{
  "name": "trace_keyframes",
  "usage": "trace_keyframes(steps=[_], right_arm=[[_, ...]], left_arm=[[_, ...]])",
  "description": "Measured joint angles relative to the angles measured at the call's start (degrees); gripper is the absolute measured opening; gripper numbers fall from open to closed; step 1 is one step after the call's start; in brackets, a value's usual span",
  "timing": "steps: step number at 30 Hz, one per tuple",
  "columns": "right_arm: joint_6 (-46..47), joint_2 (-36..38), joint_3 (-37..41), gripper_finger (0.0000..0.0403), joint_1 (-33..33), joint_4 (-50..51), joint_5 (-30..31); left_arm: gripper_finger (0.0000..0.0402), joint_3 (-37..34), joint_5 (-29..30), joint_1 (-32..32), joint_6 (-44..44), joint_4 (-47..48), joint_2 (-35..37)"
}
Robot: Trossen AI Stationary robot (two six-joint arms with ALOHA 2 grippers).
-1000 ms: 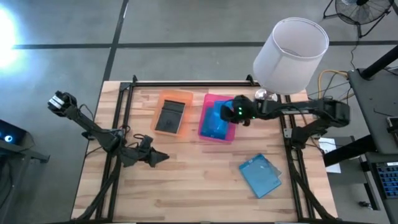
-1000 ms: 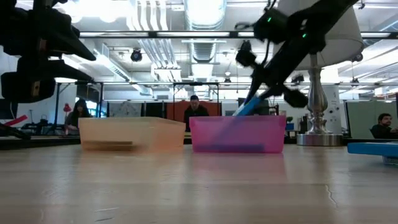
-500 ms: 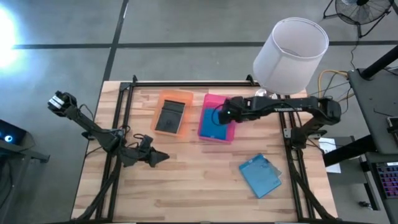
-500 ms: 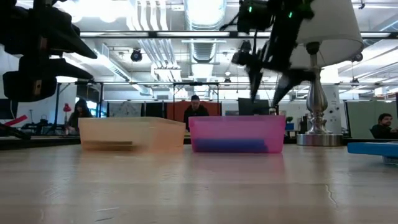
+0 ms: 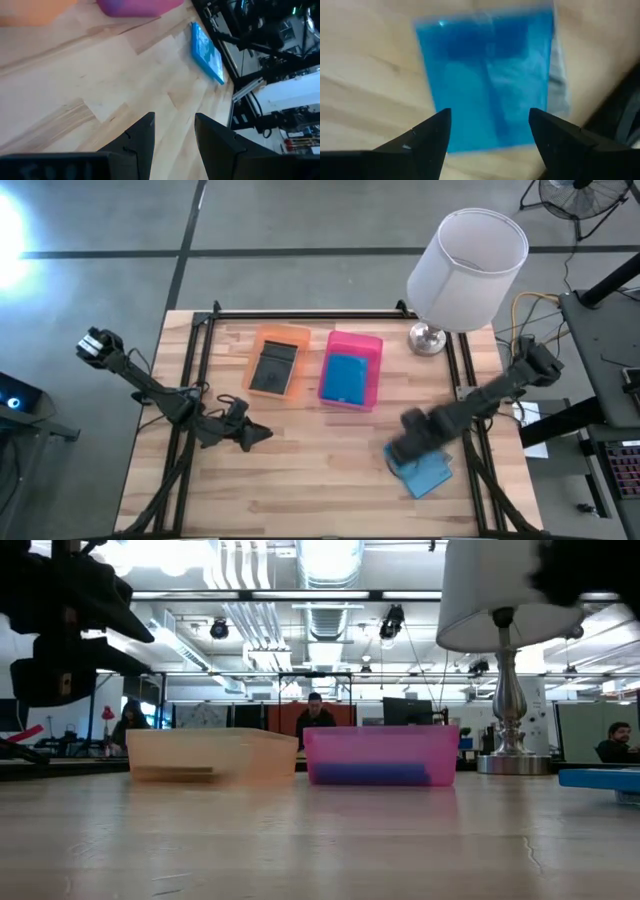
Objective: Pick & place jewel cases by type
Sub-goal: Put the blue CD case into the pink bin
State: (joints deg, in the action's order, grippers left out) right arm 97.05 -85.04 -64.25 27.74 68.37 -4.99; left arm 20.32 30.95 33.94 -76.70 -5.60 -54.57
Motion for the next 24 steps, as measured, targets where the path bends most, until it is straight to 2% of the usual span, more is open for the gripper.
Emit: trace_keyframes(steps=[4,8,14,18,21,24], right_arm=[[20.96,-0.2,5.66,0.0258,8.87,-3.97,-3.27],[30.72,-0.15,10.65,0.0261,15.71,-9.87,-1.95],[32.6,0.2,17.92,0.0267,18.6,-12.27,-0.59],[27.14,2.8,23.68,0.0265,18.49,-25.9,0.97],[27.98,3.98,26.33,0.026,18.52,-34.99,5.53],[28.98,4.53,26.51,0.0255,17.39,-42.27,14.9]], left_arm=[[0.0122,0.0,-0.23,-0.75,-0.03,-0.01,-0.24],[0.0122,0.0,-1.85,-1.21,-0.12,-1.06,-0.24],[0.0122,0.5,-3.16,-1.21,-0.82,-3.75,-0.41],[0.0122,1.67,-3.12,-1.21,-1.61,-3.89,-0.7],[0.0122,2.61,-3.1,-1.21,-1.74,-3.83,-1.17],[0.0122,3.41,-3.1,-1.21,-1.74,-3.83,-1.79]])
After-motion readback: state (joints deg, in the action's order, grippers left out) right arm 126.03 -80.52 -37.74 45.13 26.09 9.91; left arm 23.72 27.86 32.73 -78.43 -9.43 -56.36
